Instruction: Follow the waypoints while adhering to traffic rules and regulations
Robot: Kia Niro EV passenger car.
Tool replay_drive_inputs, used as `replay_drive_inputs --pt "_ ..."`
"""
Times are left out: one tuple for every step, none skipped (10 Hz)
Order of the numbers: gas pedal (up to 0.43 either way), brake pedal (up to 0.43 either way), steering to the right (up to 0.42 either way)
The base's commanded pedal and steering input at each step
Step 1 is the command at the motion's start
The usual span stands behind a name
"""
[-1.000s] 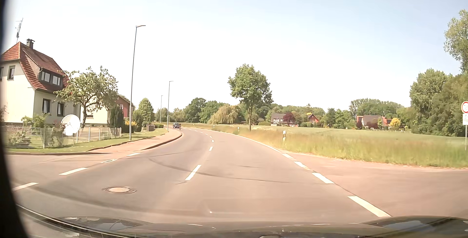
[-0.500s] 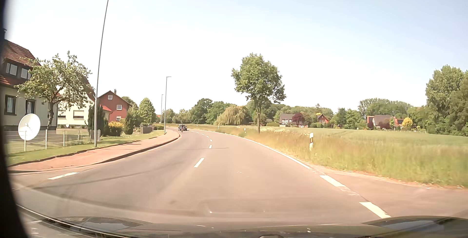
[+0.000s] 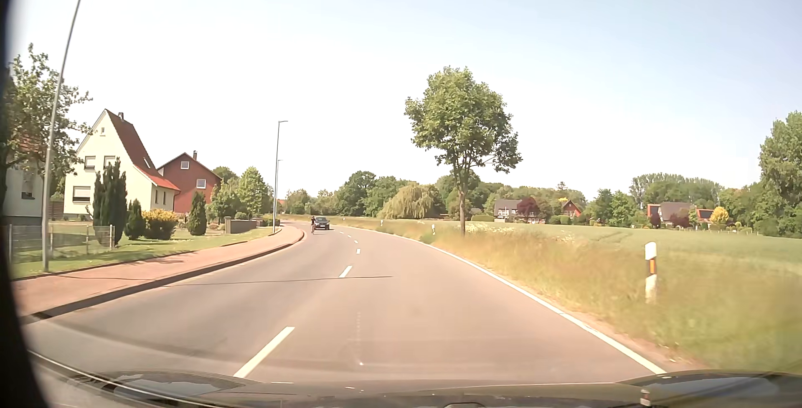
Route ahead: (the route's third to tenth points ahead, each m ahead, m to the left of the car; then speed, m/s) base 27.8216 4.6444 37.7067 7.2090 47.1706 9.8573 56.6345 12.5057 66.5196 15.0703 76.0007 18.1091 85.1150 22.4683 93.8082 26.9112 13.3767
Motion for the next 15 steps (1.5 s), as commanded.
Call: replay_drive_inputs --pt "0.169 0.0 -0.022" --pt "0.169 0.0 -0.023" --pt "0.169 0.0 -0.023" --pt "0.169 0.0 -0.023" --pt "0.169 0.0 -0.024" --pt "0.169 0.0 -0.024" --pt "0.169 0.0 -0.024" --pt "0.169 0.0 -0.024" --pt "0.177 0.0 -0.024" --pt "0.177 0.0 -0.024" --pt "0.177 0.0 -0.025" --pt "0.177 0.0 -0.025" --pt "0.177 0.0 -0.025" --pt "0.177 0.0 -0.026" --pt "0.177 0.0 -0.025"
